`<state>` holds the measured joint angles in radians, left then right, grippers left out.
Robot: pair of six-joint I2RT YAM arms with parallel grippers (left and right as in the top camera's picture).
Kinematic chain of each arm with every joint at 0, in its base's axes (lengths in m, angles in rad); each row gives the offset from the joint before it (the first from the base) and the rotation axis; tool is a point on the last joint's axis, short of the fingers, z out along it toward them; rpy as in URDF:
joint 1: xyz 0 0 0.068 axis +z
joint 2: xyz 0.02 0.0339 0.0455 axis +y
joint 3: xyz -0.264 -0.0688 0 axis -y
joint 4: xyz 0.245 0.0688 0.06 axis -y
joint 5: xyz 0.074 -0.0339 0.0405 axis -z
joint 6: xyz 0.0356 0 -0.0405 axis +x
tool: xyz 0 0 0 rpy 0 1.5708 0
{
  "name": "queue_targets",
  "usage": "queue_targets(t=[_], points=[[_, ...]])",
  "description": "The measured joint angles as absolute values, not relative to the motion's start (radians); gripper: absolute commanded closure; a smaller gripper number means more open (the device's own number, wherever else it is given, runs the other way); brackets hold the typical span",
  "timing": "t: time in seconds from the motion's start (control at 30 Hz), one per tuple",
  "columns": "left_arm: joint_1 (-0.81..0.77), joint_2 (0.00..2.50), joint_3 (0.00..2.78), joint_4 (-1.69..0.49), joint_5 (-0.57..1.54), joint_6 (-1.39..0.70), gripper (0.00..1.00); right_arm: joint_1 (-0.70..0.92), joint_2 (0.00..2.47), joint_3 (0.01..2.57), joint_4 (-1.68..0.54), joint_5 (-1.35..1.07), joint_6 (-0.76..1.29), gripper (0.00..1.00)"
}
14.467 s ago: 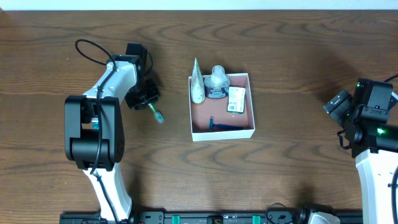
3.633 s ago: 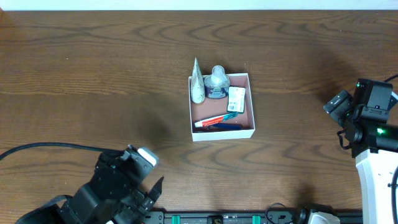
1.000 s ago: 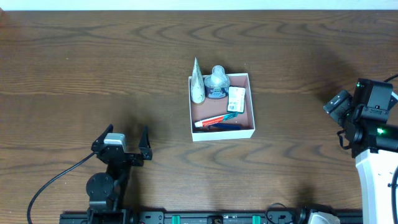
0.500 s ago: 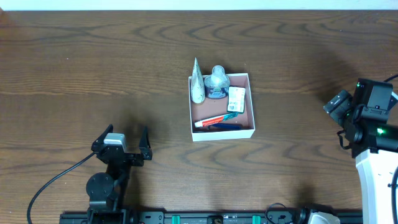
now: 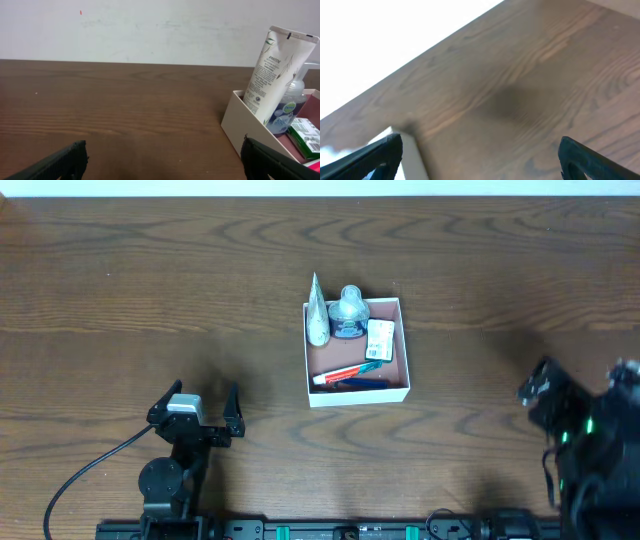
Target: Pack container
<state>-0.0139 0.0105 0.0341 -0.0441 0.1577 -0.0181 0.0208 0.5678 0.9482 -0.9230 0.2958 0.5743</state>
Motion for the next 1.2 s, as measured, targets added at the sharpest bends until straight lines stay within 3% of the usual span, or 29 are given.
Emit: queue_targets(t=[0.17,0.43,0.83,1.2], points=[[-0.014,0.010,0.034,-0.044,0.158,-0.018,0.02,0.019,0.394,0.779,-0.855,0.226,0.548,0.01],[-0.013,0.010,0.034,-0.044,0.158,-0.018,0.02,0.005,0.174,0.506,-0.512,-0.049,0.272,0.01],[-0.013,0.011,0.034,-0.044,0.158,-0.017,0.02,0.005,0.041,0.152,-0.152,-0.255,0.119,0.01],[-0.013,0.011,0.034,-0.044,0.158,-0.017,0.02,0.005,0.016,0.044,-0.001,-0.285,0.067,0.01]])
